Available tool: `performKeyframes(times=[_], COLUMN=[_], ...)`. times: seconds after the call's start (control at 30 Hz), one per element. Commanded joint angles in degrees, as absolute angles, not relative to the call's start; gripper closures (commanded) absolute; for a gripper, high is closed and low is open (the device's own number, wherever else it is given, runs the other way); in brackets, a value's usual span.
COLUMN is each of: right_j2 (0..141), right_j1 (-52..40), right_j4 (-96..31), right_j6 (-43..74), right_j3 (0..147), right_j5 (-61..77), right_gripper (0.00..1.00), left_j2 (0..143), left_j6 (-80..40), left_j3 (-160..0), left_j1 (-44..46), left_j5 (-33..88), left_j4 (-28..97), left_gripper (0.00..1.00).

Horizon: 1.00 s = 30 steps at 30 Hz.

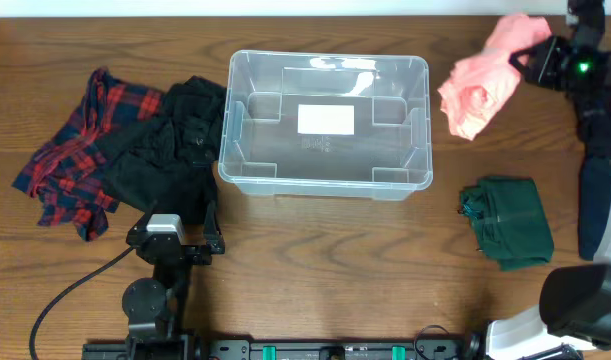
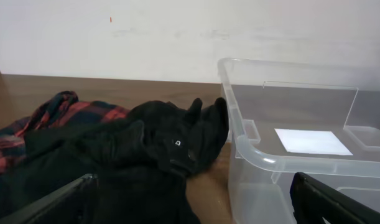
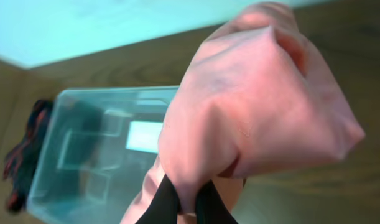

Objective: Pack container
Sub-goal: 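Carry the pink shirt into the clear container and release it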

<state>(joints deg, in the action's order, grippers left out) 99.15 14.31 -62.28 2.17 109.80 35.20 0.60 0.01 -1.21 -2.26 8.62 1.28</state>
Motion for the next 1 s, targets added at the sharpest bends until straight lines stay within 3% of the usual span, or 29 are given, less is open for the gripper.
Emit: performKeyframes(times=[0.0,0.47,0.97], right_j2=[97.6,100.2,116.3], right_j1=[9.9,-13.3,-23.8], right_j4=[-64.4,-50.9,-41.6], right_j6=[-2.4,6.9,9.6], right_j3=[115.9,112.7,112.3], right_j5=[38.4,36.6,37.2], right_gripper=[0.99,0.99,0.99], left_j2=[0.3,0.3,0.3], left_j6=[0.2,0.2,0.2], left_j3=[-0.2,-0.2,-0.2], left_j1=[-2.6,-2.6,-2.6], left_j5=[9.4,9.4,9.4], left_j4=[3.2,3.2,3.2], left_gripper=[0.02,0.02,0.02])
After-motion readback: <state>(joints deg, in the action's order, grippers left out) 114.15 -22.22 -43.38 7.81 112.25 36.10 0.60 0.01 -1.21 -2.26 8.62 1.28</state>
